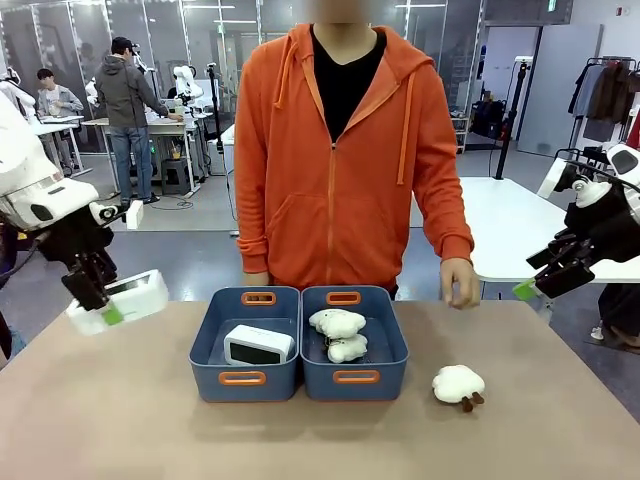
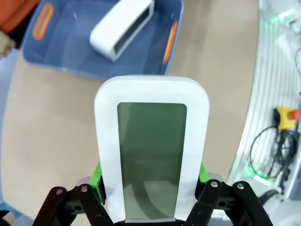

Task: Sort the digital clocks into the basket.
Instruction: Pick up the Digital clock from the table and place it into the empty Plastic storage basket.

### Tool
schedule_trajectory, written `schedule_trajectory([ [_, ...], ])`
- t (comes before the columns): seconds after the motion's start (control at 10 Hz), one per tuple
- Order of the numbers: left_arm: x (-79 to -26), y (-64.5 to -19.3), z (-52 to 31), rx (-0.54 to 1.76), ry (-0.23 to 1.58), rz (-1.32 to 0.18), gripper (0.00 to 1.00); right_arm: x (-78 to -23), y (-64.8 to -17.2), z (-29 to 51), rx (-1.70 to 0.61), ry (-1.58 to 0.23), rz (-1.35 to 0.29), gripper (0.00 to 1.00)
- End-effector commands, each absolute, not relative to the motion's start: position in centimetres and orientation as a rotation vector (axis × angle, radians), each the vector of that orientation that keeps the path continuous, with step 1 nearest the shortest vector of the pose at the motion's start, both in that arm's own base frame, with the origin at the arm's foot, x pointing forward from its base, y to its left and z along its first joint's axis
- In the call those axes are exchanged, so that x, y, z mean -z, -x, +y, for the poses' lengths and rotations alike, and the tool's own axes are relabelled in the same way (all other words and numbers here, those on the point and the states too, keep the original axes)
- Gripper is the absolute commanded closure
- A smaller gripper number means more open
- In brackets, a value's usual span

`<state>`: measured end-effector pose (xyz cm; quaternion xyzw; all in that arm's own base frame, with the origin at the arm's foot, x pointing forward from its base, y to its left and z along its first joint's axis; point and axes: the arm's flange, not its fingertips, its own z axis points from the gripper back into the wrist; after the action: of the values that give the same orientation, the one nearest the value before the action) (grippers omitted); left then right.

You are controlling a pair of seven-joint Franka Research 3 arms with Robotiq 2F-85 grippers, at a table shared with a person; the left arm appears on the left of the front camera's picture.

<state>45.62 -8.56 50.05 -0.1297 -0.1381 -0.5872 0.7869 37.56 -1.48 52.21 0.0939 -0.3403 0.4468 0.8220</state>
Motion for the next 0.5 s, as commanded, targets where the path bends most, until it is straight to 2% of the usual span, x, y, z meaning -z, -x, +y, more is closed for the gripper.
schedule_trajectory([
  [0.0,-49.4,-46.4,-13.9,1.281,0.294,-0.382,0.33,-52.4,-37.7,-1.2,-0.931,-0.196,-0.714,0.1],
  [0.4,-46.7,-48.0,-22.3,1.358,0.211,-0.377,0.33,-52.4,-37.7,-1.2,-0.931,-0.196,-0.714,0.1],
])
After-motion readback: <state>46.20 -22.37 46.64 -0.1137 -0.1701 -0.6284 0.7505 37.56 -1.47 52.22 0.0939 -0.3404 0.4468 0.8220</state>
